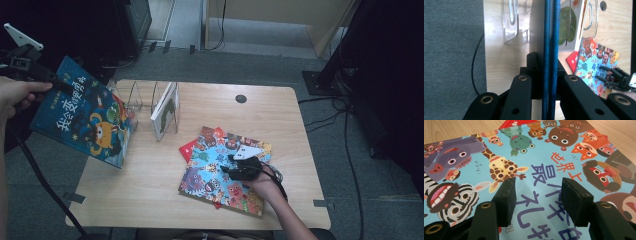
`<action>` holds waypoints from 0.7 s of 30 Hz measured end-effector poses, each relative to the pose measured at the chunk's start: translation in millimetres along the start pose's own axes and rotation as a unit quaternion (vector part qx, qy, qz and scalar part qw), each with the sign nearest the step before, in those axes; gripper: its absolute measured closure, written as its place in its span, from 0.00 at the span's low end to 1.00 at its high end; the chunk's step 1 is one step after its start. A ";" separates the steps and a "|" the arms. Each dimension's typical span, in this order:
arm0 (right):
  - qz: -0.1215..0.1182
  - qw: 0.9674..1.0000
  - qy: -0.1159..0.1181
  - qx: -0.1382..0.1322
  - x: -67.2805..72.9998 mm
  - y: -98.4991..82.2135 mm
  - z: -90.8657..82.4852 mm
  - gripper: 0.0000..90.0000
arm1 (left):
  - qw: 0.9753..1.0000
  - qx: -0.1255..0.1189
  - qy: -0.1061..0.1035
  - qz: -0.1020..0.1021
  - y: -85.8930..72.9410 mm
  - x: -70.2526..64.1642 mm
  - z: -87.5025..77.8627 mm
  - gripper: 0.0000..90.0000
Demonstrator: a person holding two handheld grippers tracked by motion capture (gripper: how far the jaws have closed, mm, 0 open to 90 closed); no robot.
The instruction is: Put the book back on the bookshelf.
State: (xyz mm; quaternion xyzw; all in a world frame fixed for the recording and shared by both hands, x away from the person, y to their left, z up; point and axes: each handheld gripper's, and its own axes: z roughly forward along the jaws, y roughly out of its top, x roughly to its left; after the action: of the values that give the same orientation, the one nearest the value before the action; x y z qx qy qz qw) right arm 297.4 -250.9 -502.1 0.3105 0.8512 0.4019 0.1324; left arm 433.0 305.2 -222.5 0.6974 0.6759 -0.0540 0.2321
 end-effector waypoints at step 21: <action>0.009 1.000 -0.009 0.000 1.1 1.1 1.2 0.52 | 1.000 0.018 0.005 0.000 49.8 11.1 37.0 0.93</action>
State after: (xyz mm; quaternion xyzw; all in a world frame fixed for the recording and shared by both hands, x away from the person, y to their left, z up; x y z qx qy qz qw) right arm 297.6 -248.9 -502.0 0.3215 0.8472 0.4003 0.1366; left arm 490.9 301.8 -247.1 0.7014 0.6762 -0.0631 0.2162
